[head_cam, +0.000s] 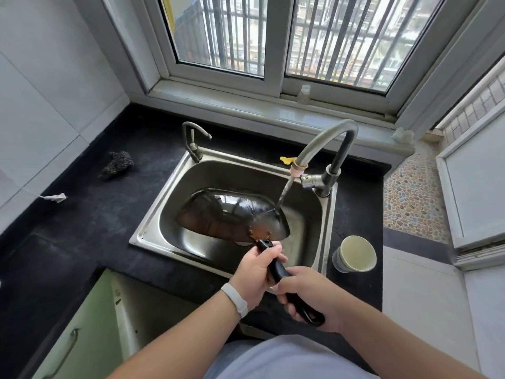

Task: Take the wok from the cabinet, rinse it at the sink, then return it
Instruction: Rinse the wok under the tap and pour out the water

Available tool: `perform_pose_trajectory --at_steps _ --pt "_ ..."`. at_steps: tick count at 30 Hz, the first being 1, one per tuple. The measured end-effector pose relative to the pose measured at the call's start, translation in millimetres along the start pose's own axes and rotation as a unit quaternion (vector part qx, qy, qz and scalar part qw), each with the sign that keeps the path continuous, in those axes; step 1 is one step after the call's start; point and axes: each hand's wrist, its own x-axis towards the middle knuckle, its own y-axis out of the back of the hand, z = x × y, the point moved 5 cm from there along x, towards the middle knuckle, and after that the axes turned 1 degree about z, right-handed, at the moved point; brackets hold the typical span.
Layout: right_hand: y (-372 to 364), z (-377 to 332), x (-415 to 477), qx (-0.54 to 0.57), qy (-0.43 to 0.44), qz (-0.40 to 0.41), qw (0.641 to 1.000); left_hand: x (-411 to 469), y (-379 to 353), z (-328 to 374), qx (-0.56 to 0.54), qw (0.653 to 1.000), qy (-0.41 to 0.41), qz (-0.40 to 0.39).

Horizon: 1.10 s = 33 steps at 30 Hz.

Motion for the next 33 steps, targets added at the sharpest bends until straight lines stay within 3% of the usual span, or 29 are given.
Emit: perform_pose_trajectory --at_steps 6,12,14,17,19,28,33 --pt "-3.5 4.7 3.2 0.046 -0.028 -0.021 0.998 4.0 -0.5 6.1 0.078 0.995 -0.016 0.061" --pt "8.3 -13.4 -8.9 -0.189 -0.016 0.061 0.980 5.4 -7.8 -1.0 0.175 0.977 -0.013 0.118" --pt "11.2 -19.7 -8.6 -0.334 -0.016 0.119 0.935 6.8 -11.9 -3.7 0.189 0.973 -0.004 0.134" --pt "5.0 -22.6 -6.1 -0.537 0.006 0.179 0.824 8.7 -13.6 -4.8 0.239 0.960 -0.001 0.145" --pt "-0.6 -16.1 -4.2 -0.562 0.016 0.196 0.804 8.7 -11.9 -4.7 0.264 0.953 -0.006 0.148" --pt "19.8 -26.7 -11.3 -0.494 0.043 0.187 0.848 14.3 -21.3 -2.4 0.253 0.960 -0.017 0.116" --pt "18.6 -26.9 -11.7 -0.376 0.023 0.162 0.912 13.5 -17.0 -9.4 0.175 0.980 -0.006 0.095"
